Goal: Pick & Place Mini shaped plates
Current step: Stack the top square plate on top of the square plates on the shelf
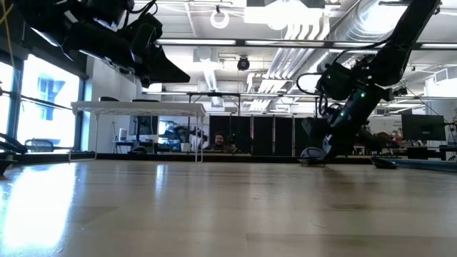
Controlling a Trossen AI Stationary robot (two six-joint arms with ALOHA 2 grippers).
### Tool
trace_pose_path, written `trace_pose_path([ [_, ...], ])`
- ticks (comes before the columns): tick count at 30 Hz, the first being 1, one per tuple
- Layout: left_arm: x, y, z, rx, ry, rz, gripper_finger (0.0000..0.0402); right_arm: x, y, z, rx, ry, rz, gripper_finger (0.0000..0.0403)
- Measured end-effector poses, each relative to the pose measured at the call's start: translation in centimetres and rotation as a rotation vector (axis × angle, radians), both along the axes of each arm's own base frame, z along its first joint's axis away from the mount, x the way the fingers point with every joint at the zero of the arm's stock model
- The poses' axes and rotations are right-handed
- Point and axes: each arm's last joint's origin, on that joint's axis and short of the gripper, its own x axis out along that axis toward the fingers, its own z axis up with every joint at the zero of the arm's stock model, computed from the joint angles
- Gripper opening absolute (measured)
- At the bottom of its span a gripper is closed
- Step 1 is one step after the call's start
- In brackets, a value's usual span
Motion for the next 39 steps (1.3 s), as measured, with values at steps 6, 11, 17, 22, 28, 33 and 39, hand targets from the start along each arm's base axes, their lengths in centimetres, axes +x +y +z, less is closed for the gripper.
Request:
trace_pose_path([
  [6, 0.0, 0.0, 0.0, 0.0, 0.0, 0.0, 0.0007, 1.9, 2.8, 1.7, -0.035, -0.074, 0.134, 0.0005],
  [11, 0.0, 0.0, 0.0, 0.0, 0.0, 0.0, 0.0007, 4.4, 7.0, 2.6, -0.074, -0.213, 0.189, 0.0005],
  [17, 0.0, 0.0, 0.0, 0.0, 0.0, 0.0, 0.0007, 7.3, 11.7, 1.7, -0.104, -0.391, 0.222, 0.0002],
  [22, 0.0, 0.0, 0.0, 0.0, 0.0, 0.0, 0.0007, 10.8, 14.0, -0.2, -0.183, -0.506, 0.125, 0.0004],
  [28, 0.0, 0.0, 0.0, 0.0, 0.0, 0.0, 0.0007, 18.4, 15.2, -1.0, -0.198, -0.553, 0.159, 0.0002],
  [33, 0.0, 0.0, 0.0, 0.0, -0.001, 0.0, 0.0007, 21.6, 15.0, -0.9, -0.192, -0.51, 0.132, 0.0007],
  [39, 0.0, 0.0, 0.0, 0.0, 0.0, 0.0, 0.0007, 21.7, 14.3, -1.9, -0.169, -0.424, 0.104, 0.0008],
])
